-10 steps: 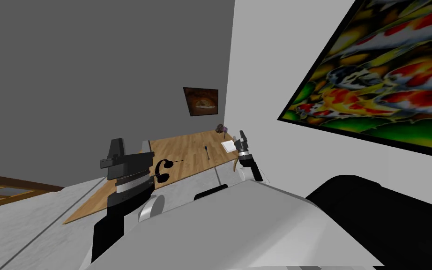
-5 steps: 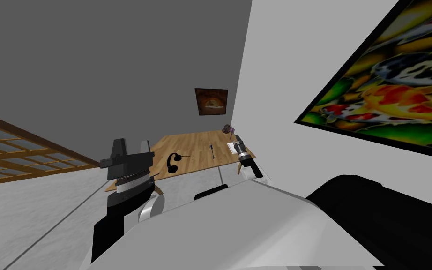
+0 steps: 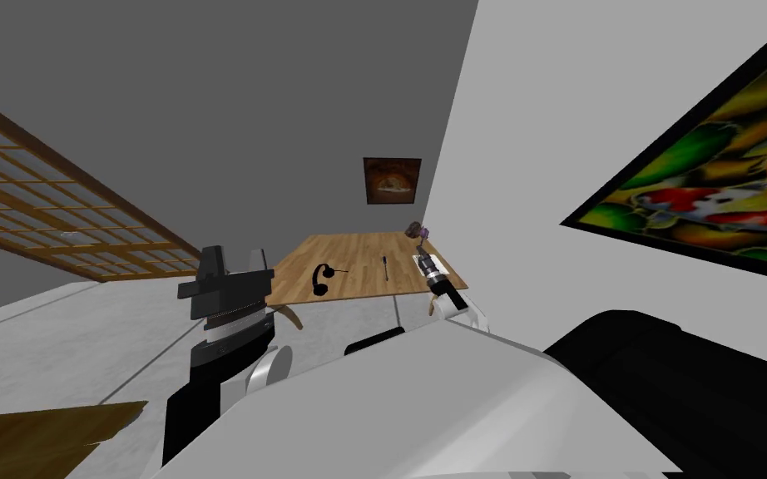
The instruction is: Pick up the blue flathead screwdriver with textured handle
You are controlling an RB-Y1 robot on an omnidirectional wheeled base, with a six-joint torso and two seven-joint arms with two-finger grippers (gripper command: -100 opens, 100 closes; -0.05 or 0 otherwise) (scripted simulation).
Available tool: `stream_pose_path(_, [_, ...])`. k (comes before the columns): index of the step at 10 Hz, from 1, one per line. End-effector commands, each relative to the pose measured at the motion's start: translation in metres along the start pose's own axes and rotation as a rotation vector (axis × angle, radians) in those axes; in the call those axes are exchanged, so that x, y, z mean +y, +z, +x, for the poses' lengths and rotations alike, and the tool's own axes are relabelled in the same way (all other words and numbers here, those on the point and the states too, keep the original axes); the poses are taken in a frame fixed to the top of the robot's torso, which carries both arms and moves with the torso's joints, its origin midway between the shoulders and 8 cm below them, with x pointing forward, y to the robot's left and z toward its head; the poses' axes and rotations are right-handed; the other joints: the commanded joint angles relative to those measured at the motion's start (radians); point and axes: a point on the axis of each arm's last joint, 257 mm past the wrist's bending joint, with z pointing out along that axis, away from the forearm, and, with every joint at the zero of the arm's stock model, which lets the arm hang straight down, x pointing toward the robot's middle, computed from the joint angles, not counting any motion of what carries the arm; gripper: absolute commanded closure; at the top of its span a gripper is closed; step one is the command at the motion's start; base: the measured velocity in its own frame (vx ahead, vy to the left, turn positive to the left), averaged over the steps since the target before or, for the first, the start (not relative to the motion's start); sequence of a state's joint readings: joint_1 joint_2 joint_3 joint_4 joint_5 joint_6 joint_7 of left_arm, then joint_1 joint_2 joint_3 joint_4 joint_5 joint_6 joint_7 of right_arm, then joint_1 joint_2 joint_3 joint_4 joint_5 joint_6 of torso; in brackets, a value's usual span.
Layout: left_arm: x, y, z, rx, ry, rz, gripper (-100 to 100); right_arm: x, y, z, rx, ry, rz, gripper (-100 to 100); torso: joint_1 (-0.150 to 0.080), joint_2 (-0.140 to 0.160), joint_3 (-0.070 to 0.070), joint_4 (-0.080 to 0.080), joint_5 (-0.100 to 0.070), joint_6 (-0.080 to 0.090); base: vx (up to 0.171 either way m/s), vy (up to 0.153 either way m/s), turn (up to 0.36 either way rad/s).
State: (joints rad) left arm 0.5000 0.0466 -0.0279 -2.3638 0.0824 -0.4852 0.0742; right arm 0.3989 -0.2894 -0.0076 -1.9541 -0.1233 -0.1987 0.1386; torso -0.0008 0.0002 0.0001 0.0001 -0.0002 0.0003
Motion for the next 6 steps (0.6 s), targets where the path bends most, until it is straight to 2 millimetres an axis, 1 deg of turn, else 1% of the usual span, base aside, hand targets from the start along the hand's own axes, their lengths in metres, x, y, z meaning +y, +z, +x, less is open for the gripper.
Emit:
stream_pose_path(1, [0.0,0.0,0.0,0.0,0.0,0.0,0,-0.028,0.002,-0.004,0.019,-0.06,0.068,-100,0.0,0.0,0.0,0.0,0.0,0.0,-0.009,0.003,0.33])
stream_pose_path(2, [0.0,0.0,0.0,0.0,0.0,0.0,0,-0.032,0.001,-0.004,0.019,-0.068,0.078,-100,0.0,0.0,0.0,0.0,0.0,-0.001,-0.007,-0.004,0.162])
stream_pose_path(3, [0.0,0.0,0.0,0.0,0.0,0.0,0,-0.056,0.0,-0.011,0.036,-0.115,0.14,-100,0.0,0.0,0.0,0.0,0.0,0.0,-0.009,0.006,0.334])
stream_pose_path(4, [0.0,0.0,0.0,0.0,0.0,0.0,0,-0.059,-0.001,-0.011,0.037,-0.123,0.146,-100,0.0,0.0,0.0,0.0,0.0,-0.001,-0.007,-0.002,0.181])
stream_pose_path(5, [0.0,0.0,0.0,0.0,0.0,0.0,0,-0.084,-0.004,-0.019,0.052,-0.169,0.209,-100,0.0,0.0,0.0,0.0,0.0,0.0,-0.006,0.007,0.358])
stream_pose_path(6, [0.0,0.0,0.0,0.0,0.0,0.0,0,-0.086,-0.004,-0.019,0.055,-0.177,0.217,-100,0.001,0.0,0.0,0.0,0.0,-0.001,-0.003,0.0,0.157])
